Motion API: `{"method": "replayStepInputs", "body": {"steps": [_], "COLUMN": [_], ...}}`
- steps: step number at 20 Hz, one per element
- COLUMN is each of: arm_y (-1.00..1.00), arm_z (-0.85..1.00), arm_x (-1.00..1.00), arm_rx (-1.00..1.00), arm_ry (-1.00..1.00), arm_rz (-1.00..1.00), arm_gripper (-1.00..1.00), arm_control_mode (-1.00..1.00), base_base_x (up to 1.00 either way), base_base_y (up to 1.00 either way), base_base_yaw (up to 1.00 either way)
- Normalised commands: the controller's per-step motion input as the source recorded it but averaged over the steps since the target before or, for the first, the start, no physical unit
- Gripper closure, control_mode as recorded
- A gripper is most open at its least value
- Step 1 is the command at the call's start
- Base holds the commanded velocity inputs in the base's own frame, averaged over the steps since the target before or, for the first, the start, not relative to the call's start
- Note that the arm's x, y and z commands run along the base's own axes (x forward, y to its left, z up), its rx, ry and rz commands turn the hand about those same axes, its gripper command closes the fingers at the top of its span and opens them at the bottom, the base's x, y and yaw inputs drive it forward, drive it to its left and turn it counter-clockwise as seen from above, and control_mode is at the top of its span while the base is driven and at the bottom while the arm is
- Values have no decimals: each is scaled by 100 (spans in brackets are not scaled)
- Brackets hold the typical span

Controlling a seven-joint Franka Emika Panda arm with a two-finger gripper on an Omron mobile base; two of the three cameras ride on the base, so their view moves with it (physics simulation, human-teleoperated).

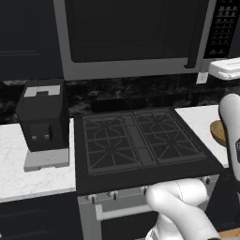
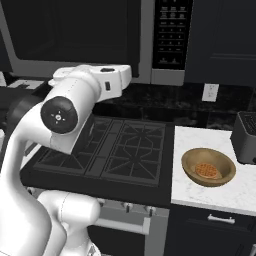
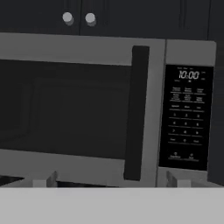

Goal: Open the microwave, place the bowl with waffle inside the microwave, then close the microwave door and turn it on.

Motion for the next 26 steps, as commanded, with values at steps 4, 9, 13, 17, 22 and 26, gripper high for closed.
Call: {"method": "replayStepInputs", "body": {"steps": [4,9,13,17,22,26], "arm_y": [0,-2,-15,-19,0,-1], "arm_z": [12,6,0,0,-1,0], "arm_x": [1,15,26,35,52,64], "arm_rx": [3,4,8,10,0,0], "arm_ry": [-15,-1,5,6,4,7], "arm_rz": [0,0,0,0,0,0], "arm_gripper": [-100,-100,-100,-100,-100,-100], "arm_control_mode": [-100,-100,-100,-100,-100,-100], "base_base_x": [0,0,0,0,0,0], "base_base_y": [0,0,0,0,0,0], "base_base_yaw": [0,0,0,0,0,0]}}
